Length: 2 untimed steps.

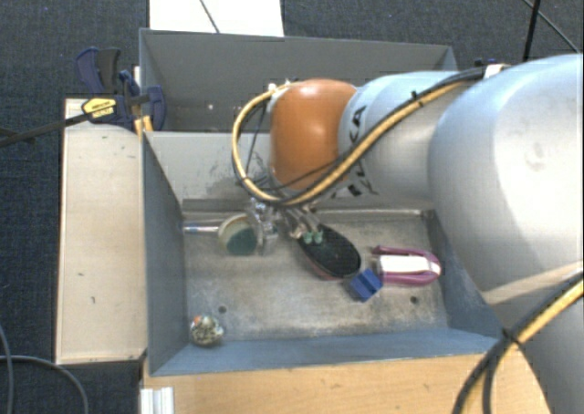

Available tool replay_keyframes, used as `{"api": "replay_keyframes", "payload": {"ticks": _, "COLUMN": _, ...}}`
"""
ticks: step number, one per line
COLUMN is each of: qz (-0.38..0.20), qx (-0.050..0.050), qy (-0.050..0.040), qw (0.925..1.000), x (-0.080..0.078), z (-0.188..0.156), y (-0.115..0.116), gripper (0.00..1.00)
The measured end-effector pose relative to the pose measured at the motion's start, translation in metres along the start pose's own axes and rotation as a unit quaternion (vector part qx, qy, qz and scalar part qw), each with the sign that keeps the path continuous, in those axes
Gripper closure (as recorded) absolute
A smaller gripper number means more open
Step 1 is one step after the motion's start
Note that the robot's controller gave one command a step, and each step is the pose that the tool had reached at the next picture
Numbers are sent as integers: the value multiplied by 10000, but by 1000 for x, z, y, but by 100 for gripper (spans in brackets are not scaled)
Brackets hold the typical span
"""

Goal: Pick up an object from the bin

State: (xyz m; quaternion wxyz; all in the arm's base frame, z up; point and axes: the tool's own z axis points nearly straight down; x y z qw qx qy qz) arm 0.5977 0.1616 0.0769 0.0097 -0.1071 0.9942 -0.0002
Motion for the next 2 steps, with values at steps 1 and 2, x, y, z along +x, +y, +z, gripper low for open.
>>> {"api": "replay_keyframes", "payload": {"ticks": 1, "qz": -2914, "qx": 82, "qy": 109, "qw": 9565, "x": 4, "z": -1, "y": 40, "gripper": 100}}
{"api": "replay_keyframes", "payload": {"ticks": 2, "qz": -2858, "qx": -33, "qy": 34, "qw": 9583, "x": 32, "z": -137, "y": 57, "gripper": 100}}
